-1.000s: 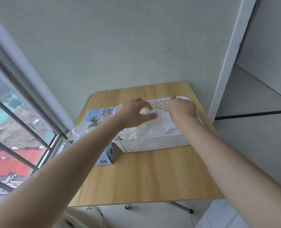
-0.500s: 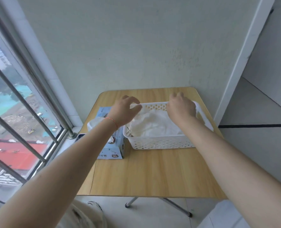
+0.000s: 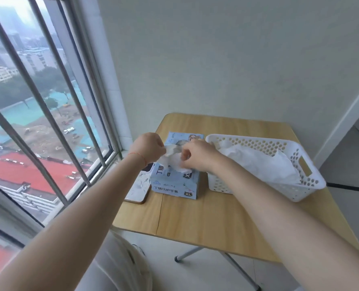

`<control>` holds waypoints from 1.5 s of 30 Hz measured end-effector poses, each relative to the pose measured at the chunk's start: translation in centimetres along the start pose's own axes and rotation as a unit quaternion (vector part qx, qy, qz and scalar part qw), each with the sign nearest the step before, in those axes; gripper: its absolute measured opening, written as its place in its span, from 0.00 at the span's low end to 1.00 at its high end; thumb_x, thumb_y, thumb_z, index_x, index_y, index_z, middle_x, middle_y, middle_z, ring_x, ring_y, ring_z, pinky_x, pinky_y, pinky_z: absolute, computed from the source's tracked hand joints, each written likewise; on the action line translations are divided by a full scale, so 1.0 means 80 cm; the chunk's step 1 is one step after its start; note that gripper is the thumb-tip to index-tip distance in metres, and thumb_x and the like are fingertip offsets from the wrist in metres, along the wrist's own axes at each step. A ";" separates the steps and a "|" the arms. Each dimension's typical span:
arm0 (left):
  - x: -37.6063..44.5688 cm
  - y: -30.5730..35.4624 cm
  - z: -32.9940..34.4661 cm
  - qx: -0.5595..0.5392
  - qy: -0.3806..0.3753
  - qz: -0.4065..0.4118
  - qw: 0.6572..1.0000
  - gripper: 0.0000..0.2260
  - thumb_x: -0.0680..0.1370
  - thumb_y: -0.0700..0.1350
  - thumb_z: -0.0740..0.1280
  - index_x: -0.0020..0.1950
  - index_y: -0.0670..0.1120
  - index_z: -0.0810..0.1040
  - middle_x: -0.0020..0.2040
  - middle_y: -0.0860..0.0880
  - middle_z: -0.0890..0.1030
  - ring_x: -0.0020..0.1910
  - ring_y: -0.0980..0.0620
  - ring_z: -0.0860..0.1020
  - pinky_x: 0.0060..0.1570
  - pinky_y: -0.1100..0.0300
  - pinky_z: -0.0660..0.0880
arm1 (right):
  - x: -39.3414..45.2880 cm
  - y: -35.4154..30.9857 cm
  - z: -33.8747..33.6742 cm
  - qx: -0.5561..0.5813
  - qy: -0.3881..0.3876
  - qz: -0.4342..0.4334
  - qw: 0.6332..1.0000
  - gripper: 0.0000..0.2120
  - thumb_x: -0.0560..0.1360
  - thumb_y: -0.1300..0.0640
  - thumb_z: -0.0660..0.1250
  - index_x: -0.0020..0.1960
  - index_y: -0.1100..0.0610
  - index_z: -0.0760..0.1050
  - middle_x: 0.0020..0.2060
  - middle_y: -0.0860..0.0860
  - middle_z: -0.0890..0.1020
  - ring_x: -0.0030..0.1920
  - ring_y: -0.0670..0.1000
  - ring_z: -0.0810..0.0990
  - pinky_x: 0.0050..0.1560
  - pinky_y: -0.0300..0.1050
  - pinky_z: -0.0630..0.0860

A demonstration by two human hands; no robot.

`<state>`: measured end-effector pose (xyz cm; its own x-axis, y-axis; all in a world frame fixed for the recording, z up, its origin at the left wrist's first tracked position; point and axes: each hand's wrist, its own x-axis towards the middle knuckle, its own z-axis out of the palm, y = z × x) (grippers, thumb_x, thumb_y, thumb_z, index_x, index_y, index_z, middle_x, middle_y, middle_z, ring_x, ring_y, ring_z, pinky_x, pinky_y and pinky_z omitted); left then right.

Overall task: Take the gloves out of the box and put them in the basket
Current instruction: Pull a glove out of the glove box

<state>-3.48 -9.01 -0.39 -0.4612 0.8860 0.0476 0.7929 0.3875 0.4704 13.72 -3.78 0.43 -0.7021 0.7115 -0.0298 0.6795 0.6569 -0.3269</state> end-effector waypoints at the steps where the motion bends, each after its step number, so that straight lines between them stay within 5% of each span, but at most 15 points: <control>1: 0.002 -0.002 0.001 -0.017 0.007 0.002 1.000 0.03 0.73 0.45 0.66 0.43 0.50 0.79 0.39 0.50 0.81 0.38 0.49 0.81 0.41 0.57 0.80 | 0.000 0.002 -0.001 0.016 0.012 0.004 1.000 0.02 0.75 0.52 0.66 0.44 0.50 0.77 0.47 0.46 0.77 0.58 0.50 0.72 0.62 0.54 0.68; 4: 0.004 -0.005 0.001 -0.117 0.036 0.004 0.992 0.06 0.74 0.46 0.68 0.40 0.47 0.81 0.37 0.49 0.81 0.35 0.50 0.78 0.38 0.58 0.76 | 0.002 0.006 -0.007 0.101 0.060 0.026 0.993 0.06 0.76 0.52 0.66 0.44 0.53 0.77 0.44 0.47 0.80 0.48 0.50 0.78 0.51 0.48 0.75; 7: 0.003 0.005 -0.008 -0.301 0.042 0.007 0.953 0.06 0.75 0.45 0.70 0.40 0.44 0.82 0.38 0.45 0.82 0.35 0.49 0.75 0.39 0.57 0.75 | 0.004 0.010 -0.016 0.153 0.106 0.039 0.982 0.06 0.75 0.53 0.64 0.47 0.54 0.77 0.44 0.48 0.81 0.47 0.51 0.79 0.50 0.49 0.77; 10: 0.003 0.015 -0.021 -0.479 0.040 -0.008 0.877 0.04 0.76 0.42 0.71 0.42 0.44 0.80 0.43 0.43 0.82 0.41 0.48 0.79 0.49 0.52 0.79 | -0.001 0.011 -0.030 0.164 0.024 0.022 0.986 0.04 0.73 0.52 0.69 0.44 0.52 0.78 0.43 0.47 0.81 0.45 0.48 0.79 0.46 0.44 0.75; 12: 0.005 0.021 -0.028 -0.519 0.046 -0.004 0.854 0.03 0.76 0.42 0.70 0.43 0.46 0.79 0.41 0.46 0.81 0.40 0.49 0.78 0.44 0.55 0.76 | -0.007 0.007 -0.039 0.146 -0.064 0.011 0.987 0.09 0.70 0.47 0.72 0.41 0.53 0.79 0.42 0.49 0.82 0.41 0.47 0.77 0.43 0.42 0.73; 15: 0.002 0.030 -0.039 -0.594 -0.013 0.000 0.805 0.05 0.72 0.43 0.68 0.47 0.45 0.78 0.42 0.46 0.78 0.39 0.50 0.76 0.39 0.60 0.74 | -0.008 0.005 -0.049 0.177 -0.014 0.015 0.984 0.15 0.73 0.44 0.69 0.36 0.54 0.78 0.36 0.50 0.81 0.35 0.46 0.76 0.39 0.42 0.73; 20: -0.009 0.037 -0.054 -0.655 -0.127 0.054 0.743 0.02 0.69 0.42 0.60 0.39 0.46 0.72 0.37 0.47 0.72 0.34 0.48 0.72 0.35 0.56 0.68 | 0.004 0.019 -0.056 0.419 0.204 0.089 0.880 0.09 0.75 0.51 0.63 0.46 0.57 0.74 0.38 0.50 0.76 0.36 0.49 0.75 0.37 0.42 0.72; 22: -0.014 0.038 -0.056 -0.668 -0.161 0.065 0.724 0.03 0.69 0.41 0.58 0.37 0.46 0.71 0.36 0.47 0.70 0.33 0.48 0.70 0.35 0.56 0.66 | 0.006 0.020 -0.057 0.479 0.185 0.123 0.849 0.12 0.76 0.47 0.61 0.48 0.56 0.73 0.41 0.51 0.76 0.41 0.52 0.75 0.41 0.45 0.71; 25: -0.019 0.038 -0.055 -0.683 -0.212 0.066 0.696 0.05 0.68 0.40 0.55 0.34 0.45 0.69 0.35 0.46 0.68 0.33 0.47 0.69 0.36 0.56 0.66 | 0.005 0.028 -0.058 0.559 0.049 0.150 0.814 0.27 0.75 0.37 0.58 0.53 0.60 0.77 0.49 0.56 0.80 0.47 0.55 0.78 0.46 0.48 0.72; 27: -0.023 0.037 -0.052 -0.681 -0.230 0.071 0.692 0.01 0.66 0.40 0.57 0.34 0.43 0.67 0.36 0.45 0.66 0.34 0.46 0.69 0.36 0.56 0.66 | -0.001 0.036 -0.061 0.593 -0.062 0.122 0.794 0.35 0.75 0.33 0.55 0.58 0.64 0.77 0.50 0.59 0.82 0.48 0.56 0.80 0.50 0.50 0.73; 30: -0.025 0.036 -0.048 -0.671 -0.248 0.068 0.696 0.06 0.63 0.41 0.61 0.36 0.44 0.65 0.38 0.46 0.65 0.36 0.45 0.67 0.39 0.55 0.65 | -0.012 0.036 -0.066 0.578 -0.137 0.077 0.801 0.28 0.76 0.36 0.59 0.52 0.61 0.77 0.41 0.56 0.80 0.41 0.54 0.78 0.48 0.50 0.72; 35: -0.024 0.034 -0.041 -0.625 -0.231 0.046 0.745 0.02 0.64 0.41 0.60 0.34 0.45 0.67 0.35 0.47 0.66 0.34 0.47 0.66 0.34 0.56 0.63 | -0.011 0.034 -0.060 0.584 -0.098 0.032 0.805 0.18 0.72 0.49 0.72 0.56 0.59 0.77 0.51 0.58 0.79 0.51 0.56 0.78 0.53 0.52 0.73; 39: -0.023 0.024 -0.033 -0.503 -0.200 0.020 0.840 0.05 0.61 0.44 0.65 0.35 0.46 0.71 0.33 0.47 0.70 0.33 0.48 0.67 0.32 0.58 0.63 | -0.009 0.032 -0.066 0.654 0.013 0.043 0.755 0.05 0.75 0.60 0.70 0.43 0.58 0.74 0.40 0.54 0.80 0.40 0.51 0.80 0.44 0.44 0.77; 45: -0.024 0.028 -0.032 -0.450 -0.231 0.110 0.856 0.19 0.71 0.51 0.70 0.55 0.40 0.80 0.48 0.45 0.81 0.50 0.44 0.78 0.56 0.52 0.74 | -0.019 0.019 -0.075 0.599 -0.009 0.016 0.800 0.09 0.74 0.57 0.71 0.50 0.62 0.78 0.43 0.56 0.83 0.42 0.52 0.83 0.47 0.45 0.81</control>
<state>-1.84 -10.45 2.82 0.0310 0.9990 -0.0321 0.1166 0.0283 0.9928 17.10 -2.39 5.67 -0.6987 0.7122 -0.0671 0.0128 -0.0814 -0.9966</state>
